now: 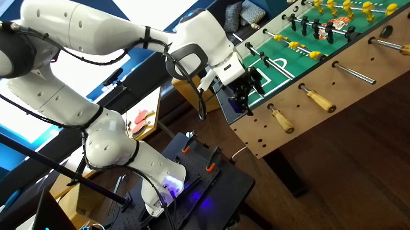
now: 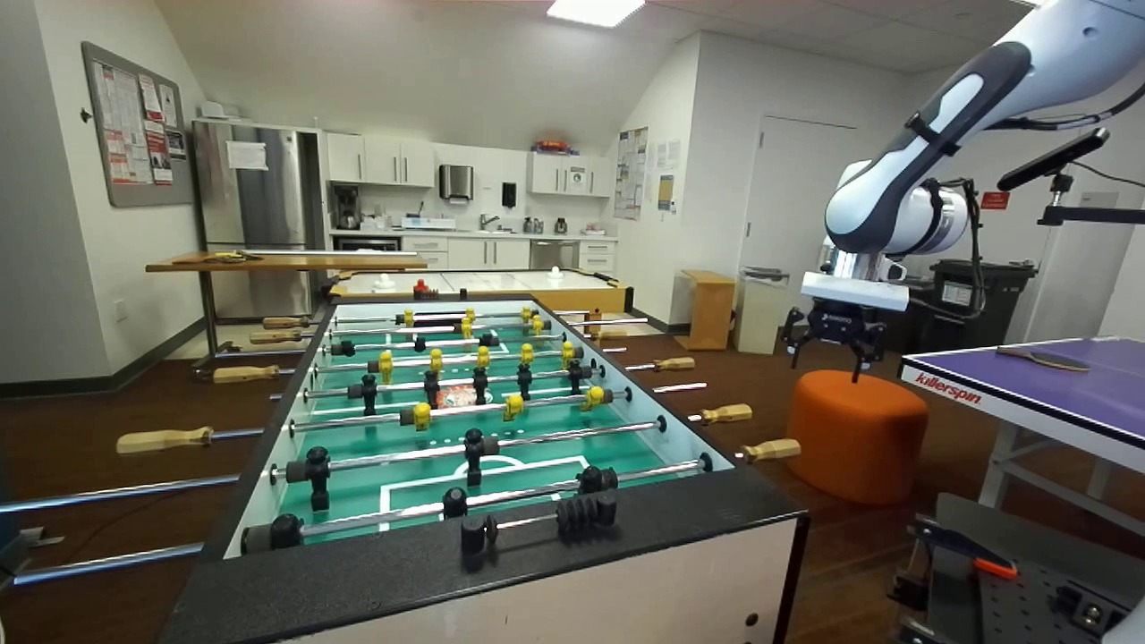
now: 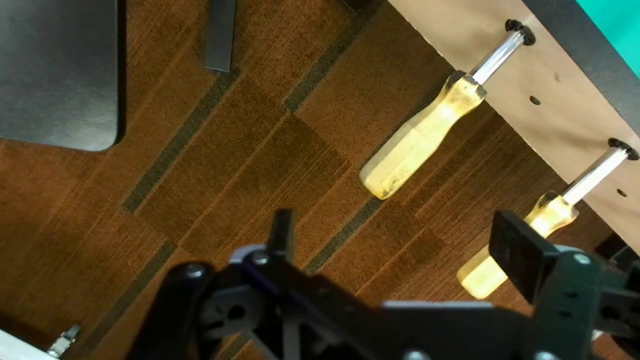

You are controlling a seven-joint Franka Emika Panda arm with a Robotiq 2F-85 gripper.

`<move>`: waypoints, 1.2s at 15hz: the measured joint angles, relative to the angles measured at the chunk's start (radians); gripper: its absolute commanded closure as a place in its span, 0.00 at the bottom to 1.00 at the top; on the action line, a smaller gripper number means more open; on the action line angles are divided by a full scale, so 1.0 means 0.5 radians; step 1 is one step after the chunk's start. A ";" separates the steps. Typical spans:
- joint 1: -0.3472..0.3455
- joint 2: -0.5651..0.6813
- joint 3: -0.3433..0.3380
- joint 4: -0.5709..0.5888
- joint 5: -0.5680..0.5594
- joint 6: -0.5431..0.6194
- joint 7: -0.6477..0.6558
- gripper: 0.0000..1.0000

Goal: Rotate the first rod on the foosball table forward

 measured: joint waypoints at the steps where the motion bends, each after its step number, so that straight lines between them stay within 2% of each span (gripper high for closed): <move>1: 0.000 0.000 0.000 -0.001 0.001 0.000 0.000 0.00; 3: 0.001 0.005 0.000 -0.029 0.001 0.114 0.052 0.00; 9: 0.041 0.055 0.003 -0.290 0.127 0.743 0.220 0.00; 12: 0.094 0.107 0.030 -0.389 0.367 0.975 0.221 0.00; 18: 0.086 0.240 0.292 -0.393 0.915 1.168 0.221 0.00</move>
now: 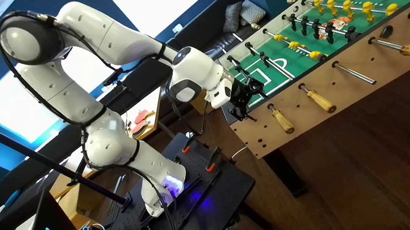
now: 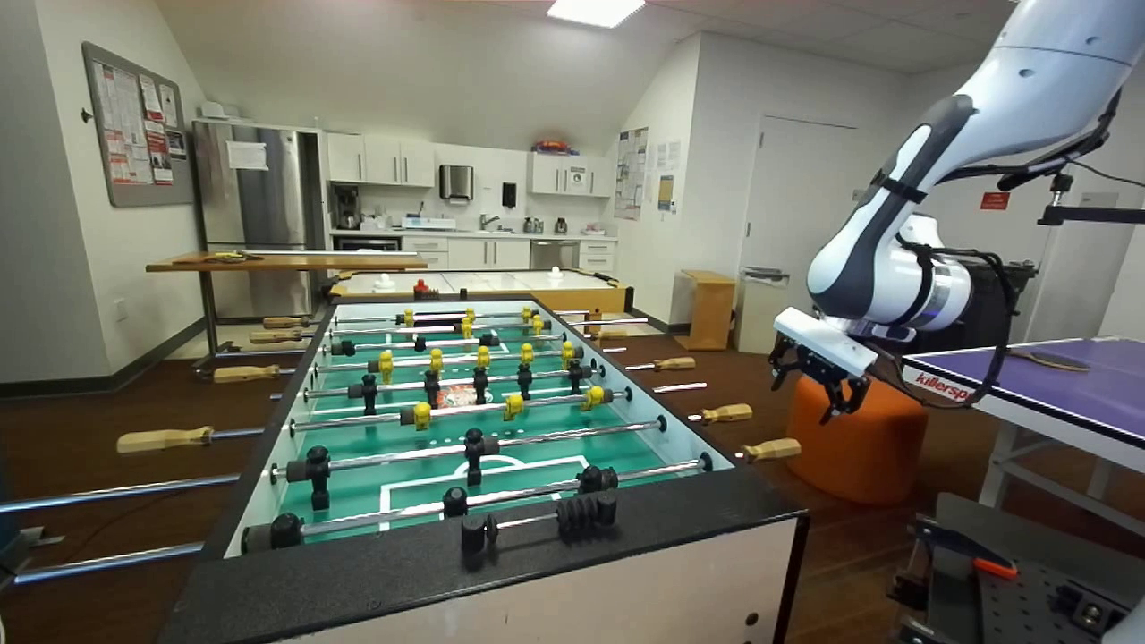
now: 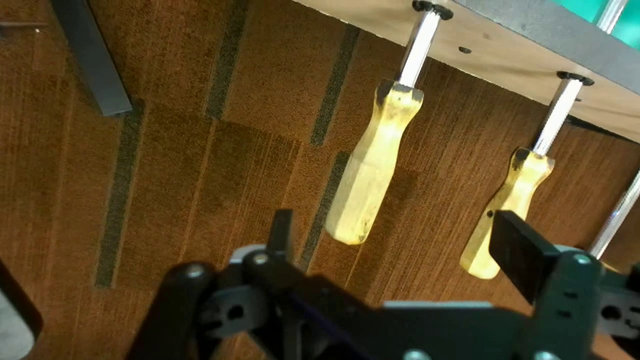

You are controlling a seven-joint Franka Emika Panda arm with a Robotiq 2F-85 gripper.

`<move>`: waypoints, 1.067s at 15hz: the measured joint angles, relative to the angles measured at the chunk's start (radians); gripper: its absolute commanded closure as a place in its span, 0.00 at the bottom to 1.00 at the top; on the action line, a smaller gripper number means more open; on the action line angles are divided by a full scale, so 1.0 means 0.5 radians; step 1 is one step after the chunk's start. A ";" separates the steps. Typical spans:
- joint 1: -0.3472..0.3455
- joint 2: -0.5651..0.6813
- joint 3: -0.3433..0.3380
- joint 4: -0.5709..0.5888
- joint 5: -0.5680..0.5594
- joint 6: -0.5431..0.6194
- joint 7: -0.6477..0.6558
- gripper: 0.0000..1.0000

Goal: Rotate the first rod on the foosball table forward

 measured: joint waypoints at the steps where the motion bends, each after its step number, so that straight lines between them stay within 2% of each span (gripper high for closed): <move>1: -0.016 0.043 0.034 0.019 0.053 0.019 0.000 0.00; 6: -0.159 0.329 0.107 0.173 0.126 0.033 0.000 0.00; 16: -0.153 0.368 0.144 0.208 0.133 0.033 0.010 0.00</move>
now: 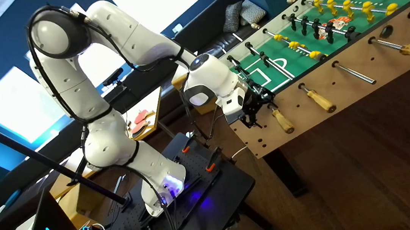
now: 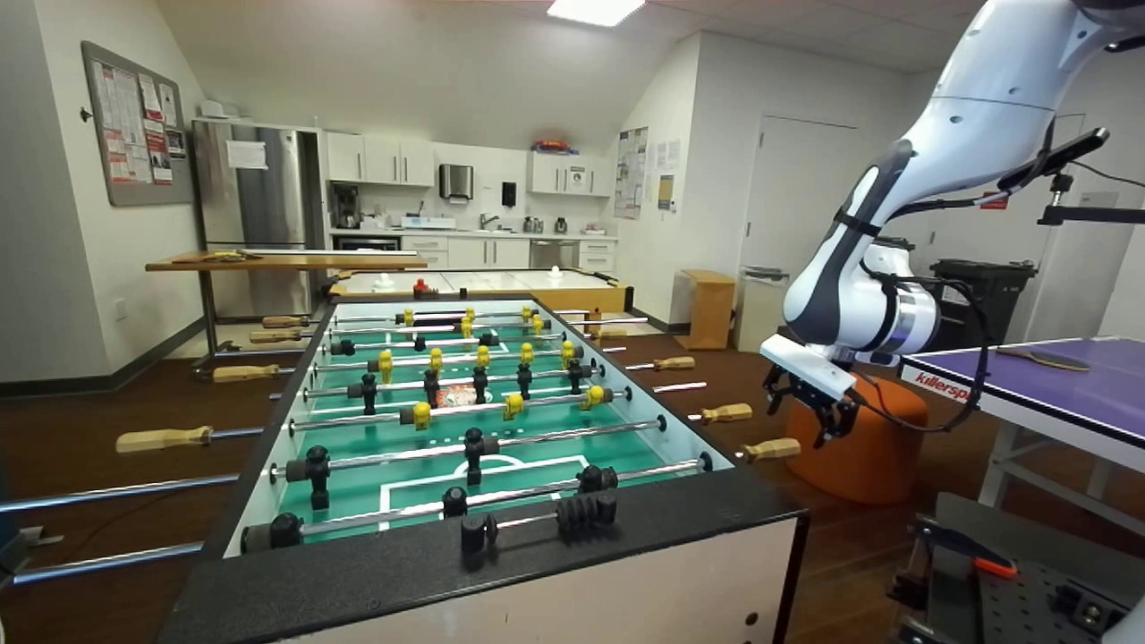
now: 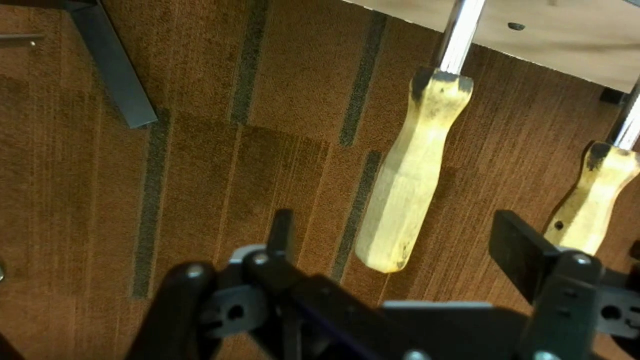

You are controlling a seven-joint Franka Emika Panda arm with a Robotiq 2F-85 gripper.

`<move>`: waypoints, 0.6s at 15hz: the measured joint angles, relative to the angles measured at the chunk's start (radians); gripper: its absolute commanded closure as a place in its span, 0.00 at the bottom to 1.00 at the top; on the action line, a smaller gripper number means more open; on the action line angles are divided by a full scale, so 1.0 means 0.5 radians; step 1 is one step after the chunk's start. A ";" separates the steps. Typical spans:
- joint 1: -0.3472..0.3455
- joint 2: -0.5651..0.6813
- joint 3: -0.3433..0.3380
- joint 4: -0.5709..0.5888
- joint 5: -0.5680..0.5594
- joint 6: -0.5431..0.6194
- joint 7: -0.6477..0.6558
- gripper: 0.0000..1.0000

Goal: Rotate the first rod on the foosball table forward

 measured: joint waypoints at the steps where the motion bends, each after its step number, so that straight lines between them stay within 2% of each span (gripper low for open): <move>1: -0.002 0.016 0.014 0.016 0.006 0.001 0.005 0.00; 9: 0.002 0.254 0.026 0.170 0.034 0.066 0.151 0.00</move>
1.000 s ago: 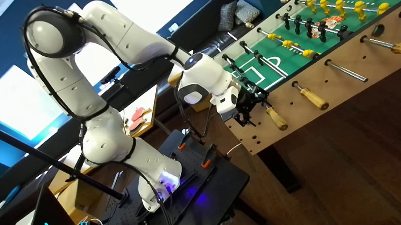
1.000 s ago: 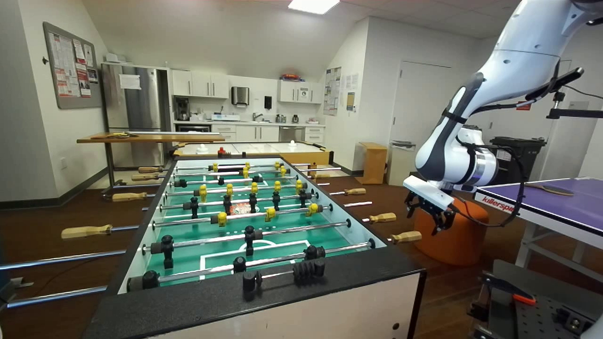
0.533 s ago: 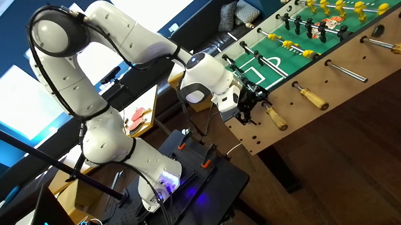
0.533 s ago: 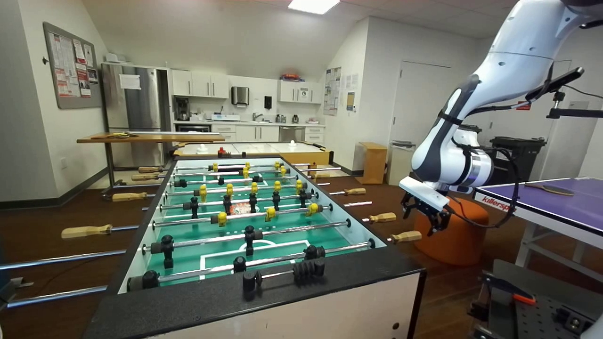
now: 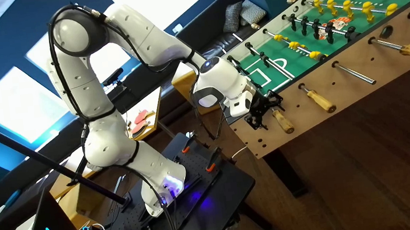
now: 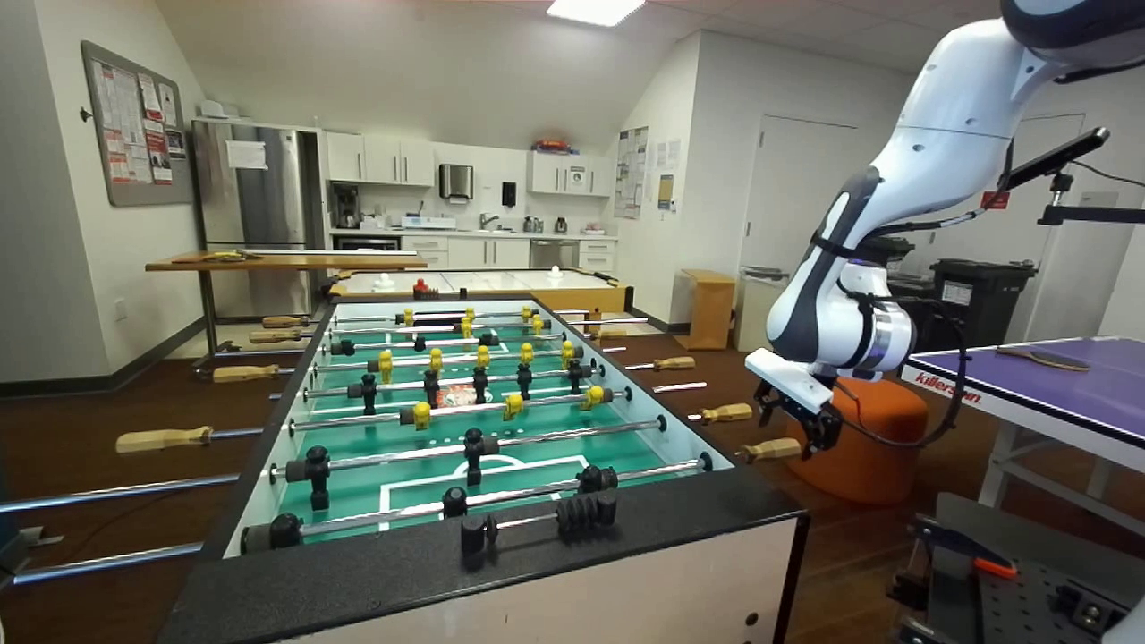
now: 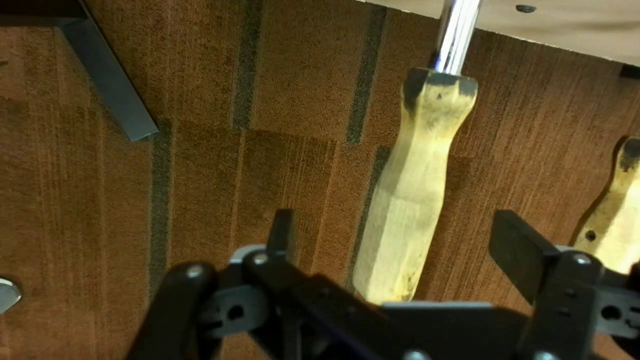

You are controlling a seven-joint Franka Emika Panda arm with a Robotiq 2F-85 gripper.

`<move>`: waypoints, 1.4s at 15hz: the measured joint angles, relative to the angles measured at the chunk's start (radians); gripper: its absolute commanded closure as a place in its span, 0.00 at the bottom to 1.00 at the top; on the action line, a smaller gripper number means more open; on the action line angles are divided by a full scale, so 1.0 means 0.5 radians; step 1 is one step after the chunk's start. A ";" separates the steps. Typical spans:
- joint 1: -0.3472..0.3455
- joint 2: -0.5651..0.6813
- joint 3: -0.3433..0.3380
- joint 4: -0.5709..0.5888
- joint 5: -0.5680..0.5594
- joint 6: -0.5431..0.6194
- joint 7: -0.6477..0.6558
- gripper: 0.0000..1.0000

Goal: Rotate the first rod on the foosball table forward

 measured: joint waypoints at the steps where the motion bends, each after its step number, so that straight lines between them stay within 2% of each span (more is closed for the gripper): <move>1: 0.001 0.038 -0.003 0.018 0.000 0.013 0.017 0.00; 3: 0.005 0.108 -0.011 0.051 0.001 0.026 0.054 0.00; 4: 0.006 0.140 -0.016 0.070 0.001 0.026 0.070 0.25; 5: 0.007 0.169 -0.021 0.088 0.001 0.027 0.086 0.26; 12: 0.007 0.266 -0.026 0.199 0.001 0.050 0.128 0.81; 13: 0.007 0.266 -0.026 0.208 0.001 0.054 0.129 0.84; 21: 0.046 0.262 -0.069 0.219 0.011 0.009 0.173 0.84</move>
